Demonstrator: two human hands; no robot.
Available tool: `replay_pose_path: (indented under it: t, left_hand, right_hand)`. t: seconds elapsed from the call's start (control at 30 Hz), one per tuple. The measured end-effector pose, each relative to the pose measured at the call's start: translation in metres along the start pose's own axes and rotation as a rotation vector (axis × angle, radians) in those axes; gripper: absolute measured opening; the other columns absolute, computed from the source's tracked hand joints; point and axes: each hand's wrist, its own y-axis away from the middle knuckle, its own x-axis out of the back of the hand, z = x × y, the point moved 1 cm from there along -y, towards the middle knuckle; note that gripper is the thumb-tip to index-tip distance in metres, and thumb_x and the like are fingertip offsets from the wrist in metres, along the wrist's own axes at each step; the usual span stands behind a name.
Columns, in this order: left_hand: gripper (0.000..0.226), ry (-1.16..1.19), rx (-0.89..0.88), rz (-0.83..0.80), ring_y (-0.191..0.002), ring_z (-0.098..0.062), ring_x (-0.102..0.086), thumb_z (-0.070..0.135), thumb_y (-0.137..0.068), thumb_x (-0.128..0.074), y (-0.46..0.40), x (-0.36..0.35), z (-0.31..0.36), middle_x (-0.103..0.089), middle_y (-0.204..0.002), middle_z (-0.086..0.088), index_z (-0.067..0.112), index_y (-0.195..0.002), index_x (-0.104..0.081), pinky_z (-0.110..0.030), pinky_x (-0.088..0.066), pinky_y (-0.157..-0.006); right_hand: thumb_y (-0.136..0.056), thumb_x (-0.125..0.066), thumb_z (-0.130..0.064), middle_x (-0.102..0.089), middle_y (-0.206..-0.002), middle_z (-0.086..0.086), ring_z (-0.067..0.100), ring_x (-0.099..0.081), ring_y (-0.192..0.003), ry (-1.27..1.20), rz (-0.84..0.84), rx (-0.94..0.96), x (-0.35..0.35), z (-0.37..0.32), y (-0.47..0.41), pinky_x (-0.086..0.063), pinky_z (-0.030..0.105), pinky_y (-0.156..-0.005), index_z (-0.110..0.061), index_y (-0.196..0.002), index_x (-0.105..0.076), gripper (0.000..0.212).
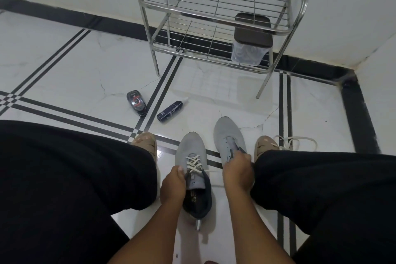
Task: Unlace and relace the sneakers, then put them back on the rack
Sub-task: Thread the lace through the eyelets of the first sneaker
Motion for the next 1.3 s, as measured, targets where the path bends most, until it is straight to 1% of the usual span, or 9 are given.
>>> replay_pose_path:
  t: [0.1, 0.2, 0.4, 0.53, 0.7, 0.77, 1.0, 1.13, 1.3]
  left_hand:
    - [0.019, 0.02, 0.026, -0.07, -0.084, -0.019, -0.056, 0.027, -0.099, -0.043, -0.009, 0.002, -0.004, -0.066, -0.102, -0.007, 0.021, -0.101, -0.061, -0.026, -0.041, -0.071]
    - [0.012, 0.006, 0.055, -0.055, -0.077, -0.018, -0.054, 0.026, -0.095, -0.051, -0.01, 0.006, -0.002, -0.064, -0.091, -0.005, 0.02, -0.086, -0.057, -0.026, -0.04, -0.065]
    - [0.02, -0.05, 0.101, 0.056, -0.078, -0.021, -0.049, 0.027, -0.098, -0.047, -0.01, 0.012, 0.005, -0.065, -0.103, -0.011, 0.012, -0.105, -0.058, -0.029, -0.039, -0.068]
    - [0.041, -0.046, 0.031, 0.115, -0.085, -0.024, -0.058, 0.045, -0.095, -0.048, 0.009, 0.013, 0.015, -0.064, -0.106, -0.009, 0.015, -0.122, -0.041, -0.029, -0.039, -0.062]
    - [0.016, -0.264, -0.102, 0.098, -0.077, -0.011, -0.049, 0.029, -0.092, -0.055, 0.021, 0.004, 0.001, -0.063, -0.102, 0.002, 0.021, -0.105, -0.059, -0.023, -0.037, -0.062]
    - [0.015, -0.151, -0.012, 0.107, -0.078, -0.014, -0.051, 0.022, -0.092, -0.055, 0.019, 0.007, 0.0, -0.066, -0.1, 0.001, 0.021, -0.103, -0.065, -0.025, -0.038, -0.065]
    - [0.02, 0.164, 0.141, 0.039, -0.091, -0.022, -0.059, 0.016, -0.094, -0.053, 0.001, 0.004, -0.01, -0.067, -0.108, -0.005, 0.017, -0.108, -0.067, -0.027, -0.045, -0.077]
    - [0.024, 0.207, 0.152, -0.001, -0.099, -0.024, -0.061, 0.014, -0.094, -0.052, -0.004, -0.001, -0.013, -0.066, -0.112, -0.006, 0.017, -0.114, -0.065, -0.025, -0.043, -0.078]
    - [0.022, 0.228, 0.152, -0.014, -0.099, -0.023, -0.061, 0.015, -0.093, -0.053, -0.005, -0.001, -0.015, -0.067, -0.111, -0.005, 0.017, -0.111, -0.066, -0.029, -0.047, -0.084]
  right_hand:
    - [-0.092, -0.048, -0.013, -0.05, -0.129, 0.005, 0.03, -0.057, -0.108, 0.071, -0.257, 0.299, -0.019, -0.01, 0.008, -0.047, 0.034, -0.08, -0.026, -0.127, -0.056, 0.039]
    - [-0.094, -0.049, -0.022, -0.062, -0.119, 0.01, 0.031, -0.059, -0.106, 0.086, -0.425, 0.229, -0.034, -0.005, 0.011, -0.048, 0.033, -0.082, -0.022, -0.112, -0.066, 0.025]
    - [-0.096, -0.045, -0.023, -0.058, -0.125, 0.012, 0.032, -0.058, -0.11, 0.113, -0.382, 0.073, -0.036, 0.0, 0.018, -0.047, 0.035, -0.085, -0.014, -0.118, -0.062, 0.029]
    - [-0.099, -0.038, -0.033, -0.044, -0.134, 0.018, 0.036, -0.051, -0.115, -0.24, -0.192, -0.072, -0.015, -0.021, 0.017, -0.043, 0.04, -0.087, -0.004, -0.131, -0.044, 0.044]
    - [-0.09, -0.038, -0.004, -0.06, -0.106, 0.011, 0.033, -0.055, -0.099, -0.476, -0.201, -0.051, 0.02, -0.057, -0.005, -0.041, 0.035, -0.081, -0.007, -0.101, -0.064, 0.028]
    - [-0.09, -0.042, -0.004, -0.065, -0.11, 0.006, 0.026, -0.058, -0.096, -0.504, -0.311, 0.012, 0.016, -0.062, -0.001, -0.048, 0.034, -0.082, -0.012, -0.117, -0.064, 0.036]
    - [-0.088, -0.052, -0.018, -0.059, -0.105, 0.002, 0.024, -0.054, -0.096, -0.056, -0.388, 0.126, -0.039, -0.035, 0.043, -0.041, 0.029, -0.076, -0.028, -0.081, -0.064, 0.017]
    - [-0.09, -0.054, -0.02, -0.057, -0.114, -0.005, 0.02, -0.043, -0.11, 0.131, -0.306, 0.361, -0.052, -0.032, 0.055, -0.032, 0.033, -0.089, -0.029, -0.087, -0.066, 0.015]
    - [-0.089, -0.055, -0.022, -0.059, -0.112, -0.008, 0.019, -0.039, -0.111, 0.116, -0.291, 0.334, -0.057, -0.033, 0.058, -0.026, 0.031, -0.089, -0.028, -0.088, -0.069, 0.015]
